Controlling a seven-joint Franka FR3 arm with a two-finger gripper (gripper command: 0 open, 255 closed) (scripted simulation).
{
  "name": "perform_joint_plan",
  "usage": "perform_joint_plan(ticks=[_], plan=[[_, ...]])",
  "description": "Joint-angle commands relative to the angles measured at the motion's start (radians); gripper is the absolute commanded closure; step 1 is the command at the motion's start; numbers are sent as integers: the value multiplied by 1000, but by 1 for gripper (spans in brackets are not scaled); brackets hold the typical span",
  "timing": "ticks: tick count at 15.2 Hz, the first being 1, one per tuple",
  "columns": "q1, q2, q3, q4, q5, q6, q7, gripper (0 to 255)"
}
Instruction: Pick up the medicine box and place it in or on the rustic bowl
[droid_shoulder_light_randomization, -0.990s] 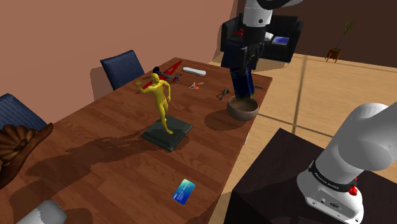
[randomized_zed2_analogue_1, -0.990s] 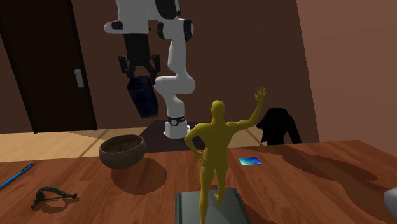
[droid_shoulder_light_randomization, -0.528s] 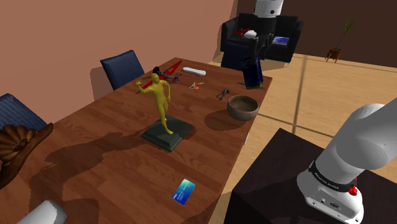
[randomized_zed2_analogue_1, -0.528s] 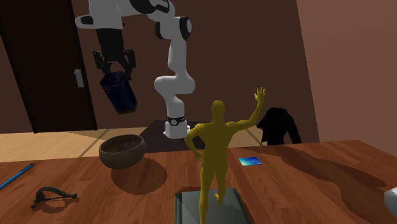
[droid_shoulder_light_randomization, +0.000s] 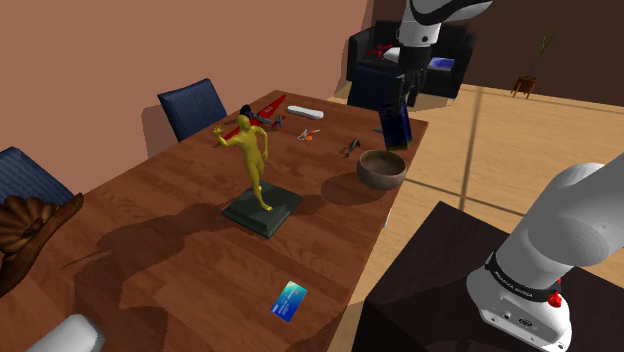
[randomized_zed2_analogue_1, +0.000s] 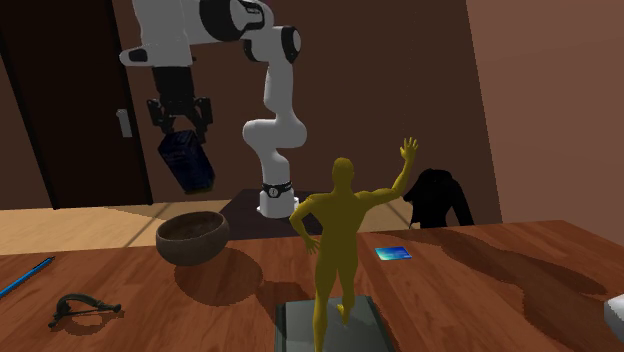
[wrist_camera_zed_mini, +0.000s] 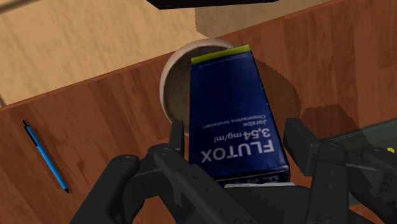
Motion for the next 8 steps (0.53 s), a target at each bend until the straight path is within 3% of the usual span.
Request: perform_joint_plan(ticks=[1,8], plan=[[0,3,-1,-23,0,27,-1,255],[-1,16,-5,-106,-1,123,-3,255]])
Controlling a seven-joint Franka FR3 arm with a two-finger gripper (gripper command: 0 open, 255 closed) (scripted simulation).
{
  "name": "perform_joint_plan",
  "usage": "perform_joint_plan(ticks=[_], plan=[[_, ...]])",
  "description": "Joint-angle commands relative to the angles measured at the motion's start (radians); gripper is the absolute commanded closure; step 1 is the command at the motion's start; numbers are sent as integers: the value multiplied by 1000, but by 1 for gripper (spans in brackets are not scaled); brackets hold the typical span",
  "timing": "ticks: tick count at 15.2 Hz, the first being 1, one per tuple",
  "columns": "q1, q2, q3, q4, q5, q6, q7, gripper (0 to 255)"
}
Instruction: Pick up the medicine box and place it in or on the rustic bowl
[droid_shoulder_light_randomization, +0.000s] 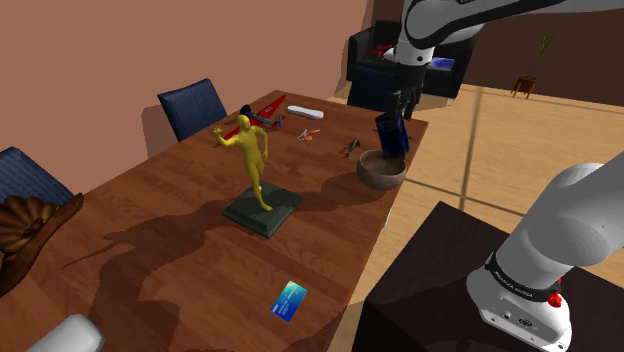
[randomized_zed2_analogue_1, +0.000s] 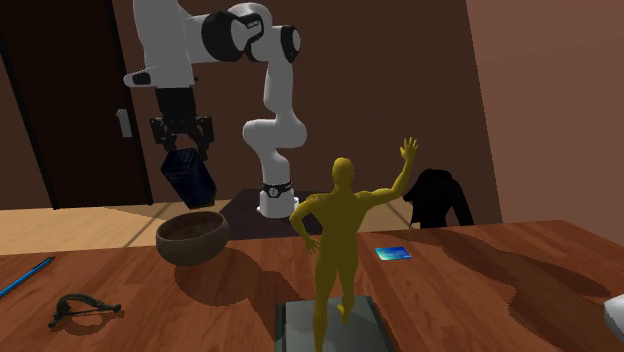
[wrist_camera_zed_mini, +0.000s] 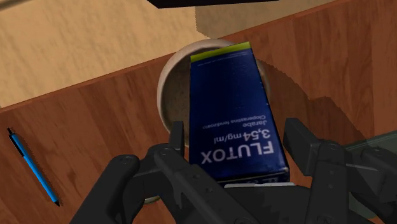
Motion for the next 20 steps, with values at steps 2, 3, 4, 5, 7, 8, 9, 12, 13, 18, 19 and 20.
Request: perform_joint_plan(ticks=[2,3,4,5,7,8,9,12,13,18,19,20], plan=[[0,6,-1,-35,0,42,0,255],[0,9,-1,-46,0,56,0,255],[0,13,-2,-56,0,70,0,255],[0,16,-3,-67,0,84,-1,255],[0,21,-3,-78,0,100,-1,255],[0,21,-3,-78,0,100,-1,255],[0,21,-3,-78,0,100,-1,255],[0,21,-3,-78,0,100,-1,255],[0,21,-3,-78,0,100,-1,255],[0,21,-3,-78,0,99,-2,0],[0,21,-3,-78,0,100,-1,0],[0,13,-2,-50,0,65,-1,0]])
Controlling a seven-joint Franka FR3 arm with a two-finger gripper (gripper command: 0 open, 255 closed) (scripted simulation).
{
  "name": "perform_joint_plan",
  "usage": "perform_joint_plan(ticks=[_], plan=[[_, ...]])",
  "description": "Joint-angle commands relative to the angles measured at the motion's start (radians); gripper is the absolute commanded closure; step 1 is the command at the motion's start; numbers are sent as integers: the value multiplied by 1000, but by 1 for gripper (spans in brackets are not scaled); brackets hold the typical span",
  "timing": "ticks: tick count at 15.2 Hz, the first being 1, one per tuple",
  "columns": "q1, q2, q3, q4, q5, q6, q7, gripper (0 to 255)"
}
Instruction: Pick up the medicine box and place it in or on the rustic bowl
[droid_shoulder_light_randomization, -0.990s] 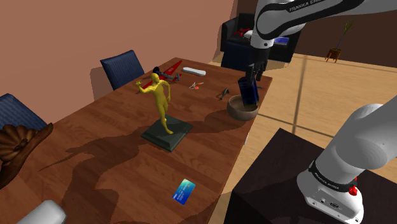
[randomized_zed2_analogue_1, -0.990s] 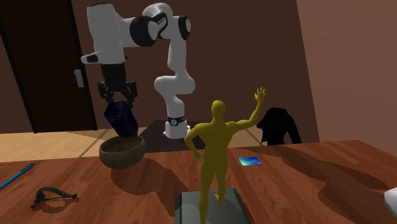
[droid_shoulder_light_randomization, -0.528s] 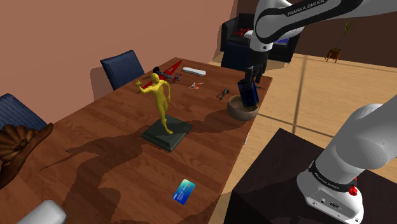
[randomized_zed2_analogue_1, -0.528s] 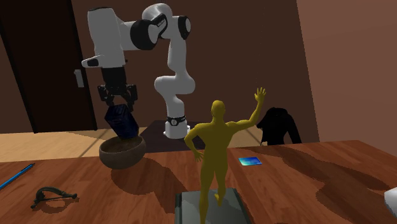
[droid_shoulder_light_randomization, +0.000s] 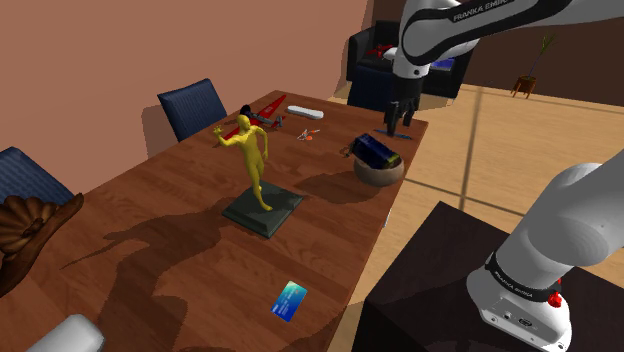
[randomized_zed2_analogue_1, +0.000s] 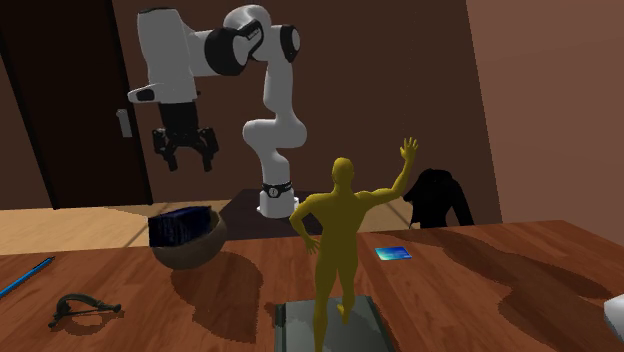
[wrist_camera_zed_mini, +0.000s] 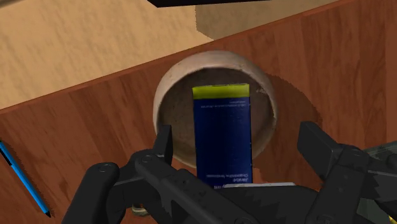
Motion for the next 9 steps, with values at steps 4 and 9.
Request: perform_joint_plan(ticks=[4,9], plan=[[0,-16,2,98,0,-115,-1,0],[0,-16,2,98,0,-115,-1,0]])
